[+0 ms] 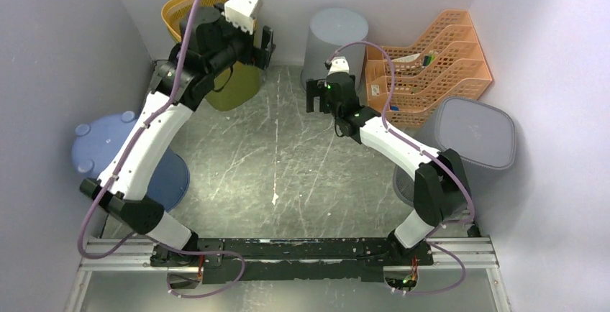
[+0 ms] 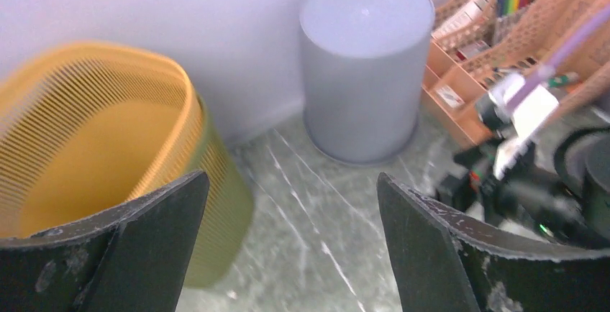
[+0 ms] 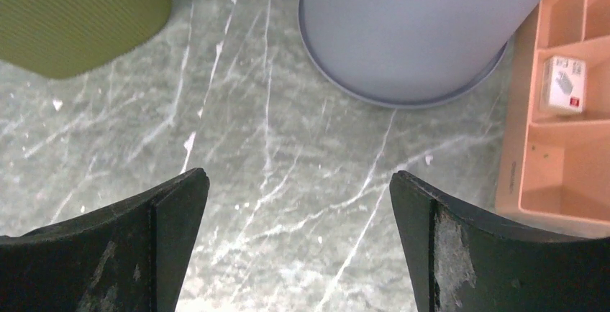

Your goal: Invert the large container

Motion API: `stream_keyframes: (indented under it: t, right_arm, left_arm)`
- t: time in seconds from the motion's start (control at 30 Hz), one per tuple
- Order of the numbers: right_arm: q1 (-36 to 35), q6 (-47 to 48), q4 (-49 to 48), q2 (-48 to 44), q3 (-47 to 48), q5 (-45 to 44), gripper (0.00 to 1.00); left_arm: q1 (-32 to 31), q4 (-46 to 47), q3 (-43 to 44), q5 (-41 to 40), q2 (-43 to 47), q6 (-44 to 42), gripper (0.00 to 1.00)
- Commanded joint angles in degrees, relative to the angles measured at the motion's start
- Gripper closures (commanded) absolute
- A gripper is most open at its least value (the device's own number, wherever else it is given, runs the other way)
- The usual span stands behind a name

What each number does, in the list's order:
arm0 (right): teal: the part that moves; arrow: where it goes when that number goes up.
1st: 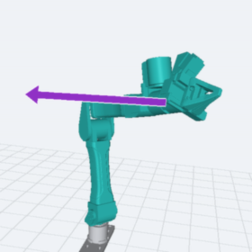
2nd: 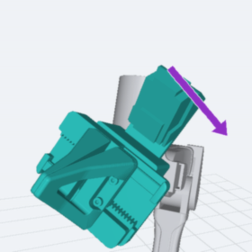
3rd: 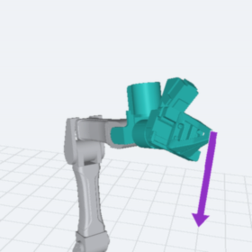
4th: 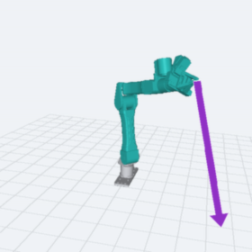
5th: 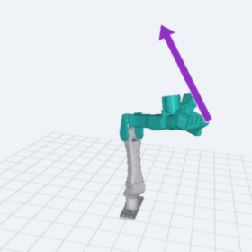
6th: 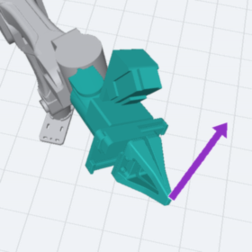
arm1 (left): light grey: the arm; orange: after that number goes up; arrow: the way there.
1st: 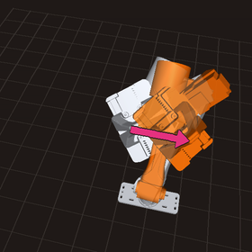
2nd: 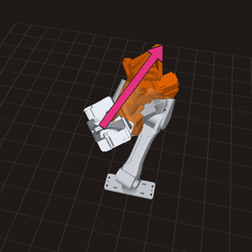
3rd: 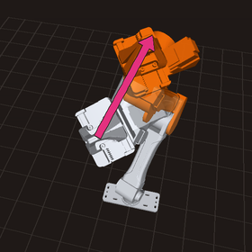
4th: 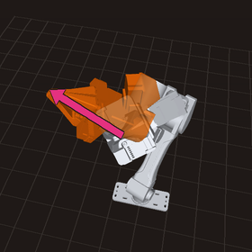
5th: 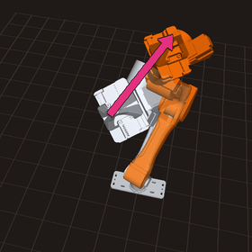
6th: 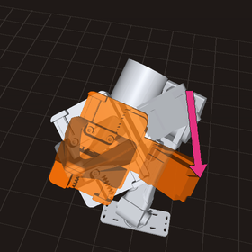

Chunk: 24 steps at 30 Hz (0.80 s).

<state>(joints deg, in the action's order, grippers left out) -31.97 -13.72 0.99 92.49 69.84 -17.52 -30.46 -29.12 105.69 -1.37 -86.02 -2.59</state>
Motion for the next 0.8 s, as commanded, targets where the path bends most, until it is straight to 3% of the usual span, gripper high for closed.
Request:
stream_keyframes:
  t: [0.0,0.1,0.27,0.57,0.77]
  right_arm:
    - [-0.2,-1.0,6.0,-2.7,-1.2,2.7,0.00]
    - [-0.4,-1.0,8.2,-4.4,-1.0,3.6,0.00]
    - [-0.6,-1.4,10.9,-9.4,-2.3,4.7,0.00]
    - [-1.4,-2.2,15.3,-17.1,-7.1,2.1,0.00]
    - [-1.4,-3.1,17.1,-19.4,-10.3,1.6,0.00]
  left_arm:
    - [1.9,-3.9,9.8,-1.2,-8.3,-13.9,0.02]
    - [7.9,-5.7,15.4,6.4,-13.5,-15.5,0.02]
    - [16.4,-2.7,15.1,13.6,-17.0,-15.7,0.02]
    - [20.5,-4.9,17.5,20.5,-21.3,-16.8,0.00]
    - [22.2,-6.6,15.1,19.1,-21.8,-18.0,0.19]
